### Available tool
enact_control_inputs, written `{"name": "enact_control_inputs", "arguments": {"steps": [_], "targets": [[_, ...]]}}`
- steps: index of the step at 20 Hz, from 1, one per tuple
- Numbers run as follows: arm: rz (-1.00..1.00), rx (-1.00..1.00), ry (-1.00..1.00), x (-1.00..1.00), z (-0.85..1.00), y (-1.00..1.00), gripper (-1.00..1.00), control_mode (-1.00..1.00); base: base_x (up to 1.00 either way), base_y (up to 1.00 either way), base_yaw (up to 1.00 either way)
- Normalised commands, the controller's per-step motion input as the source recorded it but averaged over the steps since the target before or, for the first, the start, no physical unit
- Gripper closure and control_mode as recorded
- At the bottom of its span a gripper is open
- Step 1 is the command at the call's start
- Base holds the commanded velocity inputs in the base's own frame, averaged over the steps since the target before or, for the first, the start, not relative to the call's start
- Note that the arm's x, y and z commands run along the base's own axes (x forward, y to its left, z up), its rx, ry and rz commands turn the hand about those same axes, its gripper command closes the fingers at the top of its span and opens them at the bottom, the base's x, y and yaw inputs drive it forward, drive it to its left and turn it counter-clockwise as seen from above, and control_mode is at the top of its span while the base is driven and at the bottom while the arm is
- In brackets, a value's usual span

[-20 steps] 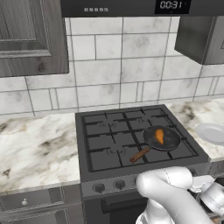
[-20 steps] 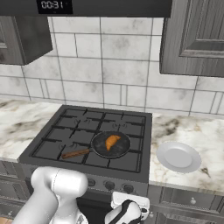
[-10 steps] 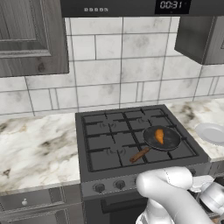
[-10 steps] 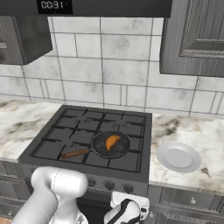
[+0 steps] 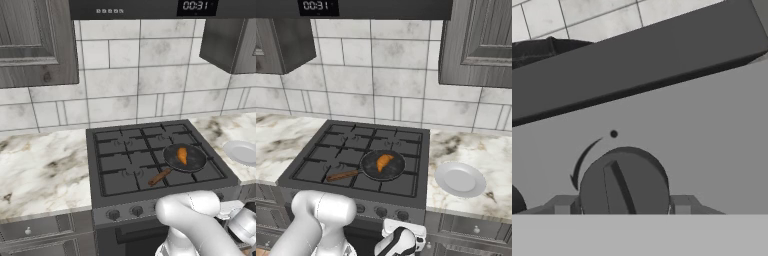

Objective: Pick the croissant and place it on the pan. Then turn on the stove to warm the croissant.

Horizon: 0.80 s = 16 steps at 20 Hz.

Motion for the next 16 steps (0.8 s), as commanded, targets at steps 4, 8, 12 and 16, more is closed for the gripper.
{"name": "enact_control_inputs", "arguments": {"steps": [4, 8, 12, 16], "targets": [[0.00, 0.00, 0.00, 0.00, 0.00, 0.00, 1.00, -1.00, 0.00, 0.00, 0.00], [0.02, -0.03, 0.00, 0.00, 0.00, 0.00, 1.00, -1.00, 0.00, 0.00, 0.00], [0.02, -0.09, 0.00, 0.00, 0.03, 0.00, 1.00, -1.00, 0.00, 0.00, 0.00], [0.02, -0.13, 0.00, 0.00, 0.11, 0.00, 1.00, -1.00, 0.00, 0.00, 0.00]]}}
